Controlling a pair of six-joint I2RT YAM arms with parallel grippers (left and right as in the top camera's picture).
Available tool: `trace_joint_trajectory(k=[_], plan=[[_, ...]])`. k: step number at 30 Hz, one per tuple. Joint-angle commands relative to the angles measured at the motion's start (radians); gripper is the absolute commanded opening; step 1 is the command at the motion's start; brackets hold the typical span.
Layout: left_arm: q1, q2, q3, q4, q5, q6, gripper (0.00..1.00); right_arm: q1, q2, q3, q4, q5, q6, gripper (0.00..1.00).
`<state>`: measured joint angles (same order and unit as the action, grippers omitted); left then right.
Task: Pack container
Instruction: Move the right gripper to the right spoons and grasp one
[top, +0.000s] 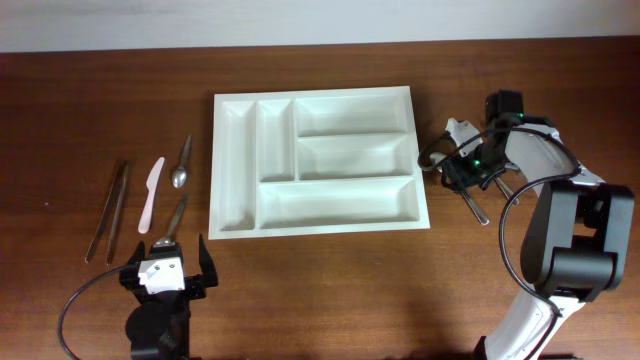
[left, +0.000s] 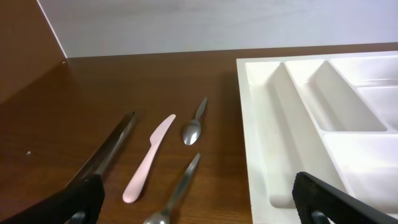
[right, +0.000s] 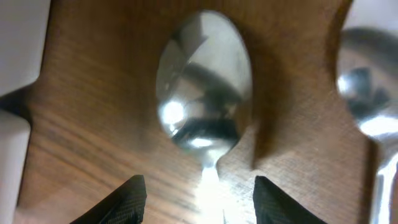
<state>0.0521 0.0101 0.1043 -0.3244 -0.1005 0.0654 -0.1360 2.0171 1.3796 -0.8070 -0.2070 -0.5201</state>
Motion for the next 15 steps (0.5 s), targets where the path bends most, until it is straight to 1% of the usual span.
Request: trace_joint_trajectory(k=[1, 5, 6, 11, 12, 13, 14, 15], plan=[[0.004, -0.005, -0.005, 0.003, 0.008, 0.019, 0.99, 0.006, 0.005, -0.007, 0.040, 0.013, -0.004, 0.55], [0.004, -0.005, -0.005, 0.003, 0.008, 0.019, 0.99, 0.006, 0.027, -0.007, 0.083, 0.016, -0.004, 0.53], [0.004, -0.005, -0.005, 0.003, 0.008, 0.019, 0.99, 0.006, 0.042, -0.007, 0.086, 0.016, -0.004, 0.51], [0.004, -0.005, -0.005, 0.003, 0.008, 0.019, 0.99, 0.006, 0.092, -0.007, 0.081, 0.016, -0.003, 0.48], [0.004, -0.005, -0.005, 0.003, 0.008, 0.019, 0.99, 0.006, 0.097, -0.007, 0.081, 0.016, -0.003, 0.44], [0.004, -0.005, -0.005, 0.003, 0.008, 0.019, 0.99, 0.006, 0.098, -0.007, 0.081, 0.016, -0.003, 0.33], [0.004, -0.005, -0.005, 0.003, 0.008, 0.019, 0.99, 0.006, 0.098, -0.007, 0.082, 0.016, 0.000, 0.20], [0.004, -0.005, -0.005, 0.003, 0.008, 0.019, 0.99, 0.006, 0.097, -0.006, 0.082, 0.016, 0.005, 0.13]])
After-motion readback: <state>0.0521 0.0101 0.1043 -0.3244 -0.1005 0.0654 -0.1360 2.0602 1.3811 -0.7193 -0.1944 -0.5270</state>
